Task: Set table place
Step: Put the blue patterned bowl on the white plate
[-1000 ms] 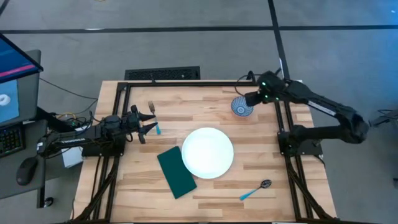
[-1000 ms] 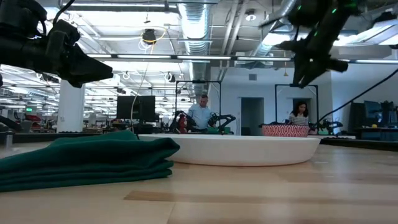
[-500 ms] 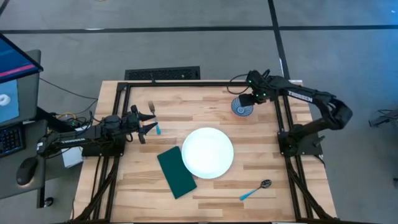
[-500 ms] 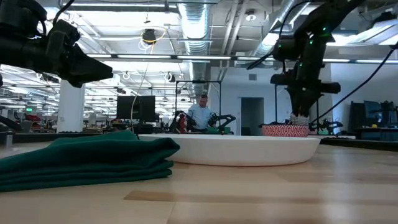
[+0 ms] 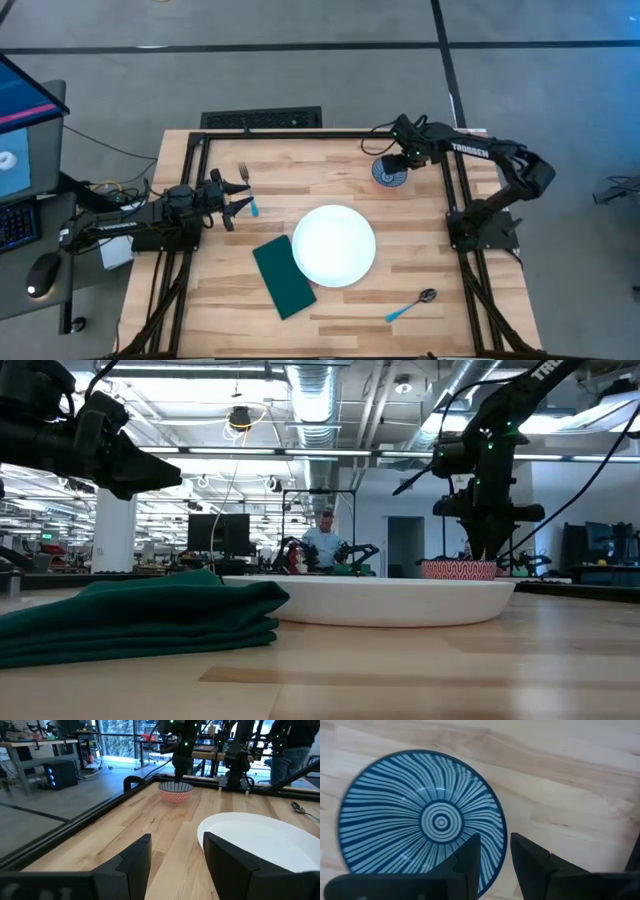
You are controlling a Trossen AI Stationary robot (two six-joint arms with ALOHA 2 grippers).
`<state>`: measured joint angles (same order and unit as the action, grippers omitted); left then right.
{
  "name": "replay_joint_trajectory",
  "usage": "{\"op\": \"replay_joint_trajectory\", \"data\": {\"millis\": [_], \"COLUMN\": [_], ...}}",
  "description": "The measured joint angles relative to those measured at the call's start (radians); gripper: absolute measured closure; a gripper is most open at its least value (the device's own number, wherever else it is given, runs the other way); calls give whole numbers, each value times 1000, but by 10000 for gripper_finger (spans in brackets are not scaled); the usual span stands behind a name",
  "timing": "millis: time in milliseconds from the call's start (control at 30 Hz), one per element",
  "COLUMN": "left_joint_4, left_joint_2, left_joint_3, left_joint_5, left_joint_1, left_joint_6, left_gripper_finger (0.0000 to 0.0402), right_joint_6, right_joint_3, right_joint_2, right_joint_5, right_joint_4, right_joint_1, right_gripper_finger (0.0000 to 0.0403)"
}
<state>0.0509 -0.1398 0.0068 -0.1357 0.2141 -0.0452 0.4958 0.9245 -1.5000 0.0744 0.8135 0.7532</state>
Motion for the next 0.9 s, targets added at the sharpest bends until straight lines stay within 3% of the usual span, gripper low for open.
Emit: {"op": "replay_joint_trajectory", "data": {"millis": [267, 533, 600, 900], "left_joint_4": [0, 0, 0, 0], "left_joint_2": [0, 0, 0, 0], "left_joint_3": [0, 0, 0, 0], "left_joint_5": [0, 0, 0, -1], "left_joint_1": [0, 0, 0, 0], "left_joint_6": [0, 0, 0, 0], "left_gripper_finger": [231, 231, 231, 231], "right_joint_6": [-25, -50, -79, -122], "right_joint_3": [0, 7, 7, -4], "right_joint_2": [-73, -124, -129, -37], "right_joint_5": [3, -7, -6, 2], "right_joint_4": [-31, -37, -40, -43], "right_joint_1": [0, 3, 3, -2], "right_gripper_finger": [280, 360, 363, 366]}}
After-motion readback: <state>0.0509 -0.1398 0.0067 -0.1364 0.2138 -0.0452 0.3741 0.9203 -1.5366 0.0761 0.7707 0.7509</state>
